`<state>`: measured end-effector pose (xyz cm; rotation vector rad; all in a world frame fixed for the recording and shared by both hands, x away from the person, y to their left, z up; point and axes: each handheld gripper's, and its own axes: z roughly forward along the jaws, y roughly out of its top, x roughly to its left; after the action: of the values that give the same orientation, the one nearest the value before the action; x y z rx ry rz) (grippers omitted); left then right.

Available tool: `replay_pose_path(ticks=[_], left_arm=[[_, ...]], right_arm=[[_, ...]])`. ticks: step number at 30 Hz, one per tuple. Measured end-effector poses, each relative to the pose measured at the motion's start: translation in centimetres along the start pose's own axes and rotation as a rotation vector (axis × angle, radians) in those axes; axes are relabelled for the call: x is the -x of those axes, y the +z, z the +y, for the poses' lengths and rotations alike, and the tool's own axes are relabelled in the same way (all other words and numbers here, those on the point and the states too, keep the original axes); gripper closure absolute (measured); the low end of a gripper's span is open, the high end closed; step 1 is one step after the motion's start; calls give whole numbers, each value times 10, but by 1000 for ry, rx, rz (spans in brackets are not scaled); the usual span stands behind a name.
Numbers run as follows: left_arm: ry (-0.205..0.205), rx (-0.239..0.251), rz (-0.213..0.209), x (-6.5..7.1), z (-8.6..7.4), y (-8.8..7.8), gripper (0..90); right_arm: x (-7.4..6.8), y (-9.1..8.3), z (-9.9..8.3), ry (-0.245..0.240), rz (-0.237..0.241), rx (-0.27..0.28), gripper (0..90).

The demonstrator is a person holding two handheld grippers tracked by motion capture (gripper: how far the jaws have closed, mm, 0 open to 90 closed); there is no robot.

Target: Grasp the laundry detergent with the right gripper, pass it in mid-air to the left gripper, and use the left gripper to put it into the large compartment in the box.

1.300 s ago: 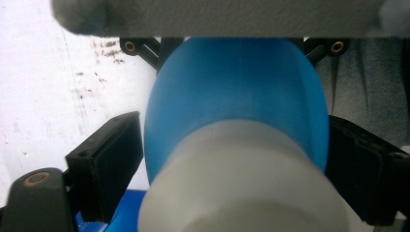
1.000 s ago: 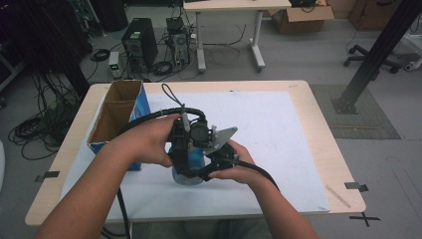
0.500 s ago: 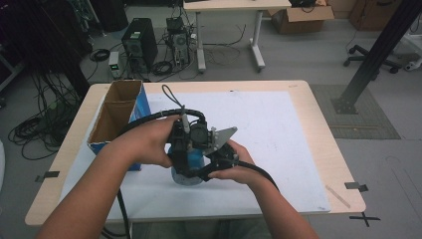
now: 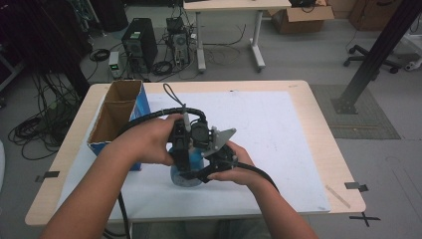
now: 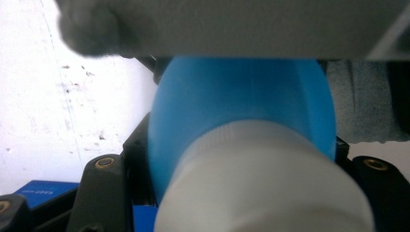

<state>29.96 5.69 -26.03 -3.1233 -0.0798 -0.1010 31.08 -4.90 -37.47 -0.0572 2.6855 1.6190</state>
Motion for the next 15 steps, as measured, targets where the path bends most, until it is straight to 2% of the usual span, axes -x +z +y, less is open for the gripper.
replay_pose_path(ticks=[15], left_arm=[[-6,-5,-13,-2,-4,-6,389]], right_arm=[[0,-3,3,1,16,7,444]])
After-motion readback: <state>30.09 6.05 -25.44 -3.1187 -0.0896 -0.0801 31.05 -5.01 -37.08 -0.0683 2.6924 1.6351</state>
